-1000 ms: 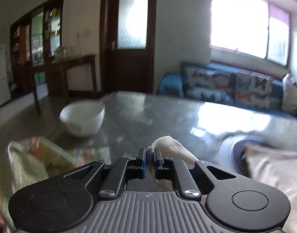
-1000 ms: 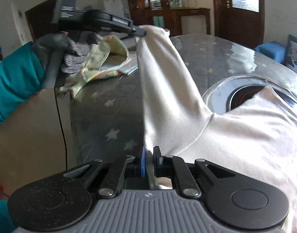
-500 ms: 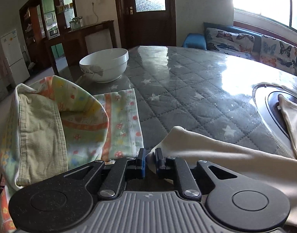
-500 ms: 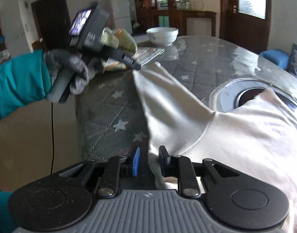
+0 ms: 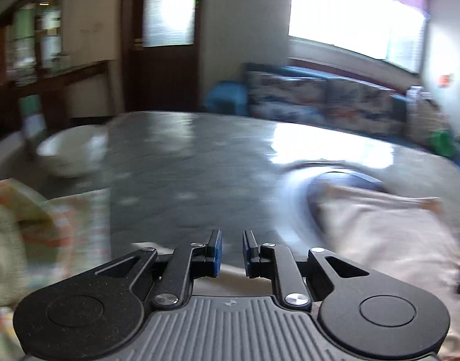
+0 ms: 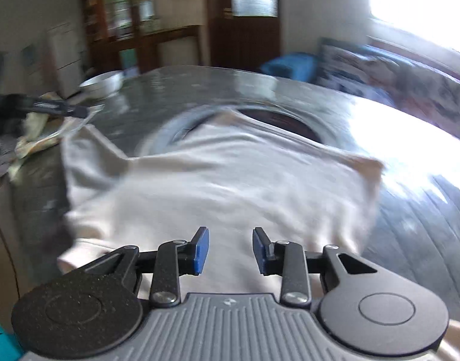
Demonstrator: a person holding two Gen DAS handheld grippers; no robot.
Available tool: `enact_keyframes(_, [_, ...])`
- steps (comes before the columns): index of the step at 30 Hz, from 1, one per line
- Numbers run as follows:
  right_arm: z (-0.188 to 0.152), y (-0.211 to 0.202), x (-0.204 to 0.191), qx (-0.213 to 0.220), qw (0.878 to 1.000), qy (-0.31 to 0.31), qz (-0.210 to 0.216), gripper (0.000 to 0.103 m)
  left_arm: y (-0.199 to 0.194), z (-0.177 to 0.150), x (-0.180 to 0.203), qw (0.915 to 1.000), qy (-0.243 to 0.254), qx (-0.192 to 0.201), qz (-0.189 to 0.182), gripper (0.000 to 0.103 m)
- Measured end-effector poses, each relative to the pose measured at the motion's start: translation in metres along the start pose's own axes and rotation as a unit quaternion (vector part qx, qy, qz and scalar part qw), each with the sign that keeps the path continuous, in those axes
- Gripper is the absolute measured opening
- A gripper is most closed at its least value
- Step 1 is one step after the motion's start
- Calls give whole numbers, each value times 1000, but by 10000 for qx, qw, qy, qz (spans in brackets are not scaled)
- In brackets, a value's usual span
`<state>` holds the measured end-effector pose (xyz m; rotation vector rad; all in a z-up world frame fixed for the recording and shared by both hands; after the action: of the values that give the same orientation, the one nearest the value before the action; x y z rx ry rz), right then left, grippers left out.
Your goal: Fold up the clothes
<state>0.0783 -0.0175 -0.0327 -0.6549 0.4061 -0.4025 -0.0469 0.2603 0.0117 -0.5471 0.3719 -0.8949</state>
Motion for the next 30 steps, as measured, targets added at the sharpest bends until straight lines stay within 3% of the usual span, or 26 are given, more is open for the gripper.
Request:
enact_keyframes(3, [-10, -7, 26, 14, 9992, 250, -326, 32, -6, -2, 46, 9977, 203, -48, -638, 17])
enact_keyframes(9, [-26, -13, 42, -44, 9983, 390, -423, 32, 0, -20, 120, 9867, 646, -235, -1471, 17])
enact_keyframes(15, [-9, -15, 44, 147, 9983, 296, -488, 38, 17, -37, 137, 9857, 677, -560, -1435, 17])
enact_keyframes(22, [-5, 0, 71, 117, 9968, 481, -631, 38, 29, -39, 122, 9873, 484, -730, -1327, 16])
enact_keyframes(30, [-14, -54, 87, 394, 9912, 618, -1102, 39, 6, -39, 134, 9845, 707, -604, -1488, 17])
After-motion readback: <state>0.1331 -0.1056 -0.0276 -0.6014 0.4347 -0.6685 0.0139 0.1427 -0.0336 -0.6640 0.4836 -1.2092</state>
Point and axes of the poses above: each gripper's, at about its wrist camera, not at the fingertips, and y roughly the way its jaws point, x to its right, z to its top, the point moved 6 cm from there along y, roughly the way its jaws point, and after that the axes turned 15 degrees about z, right-handed, at the moved point
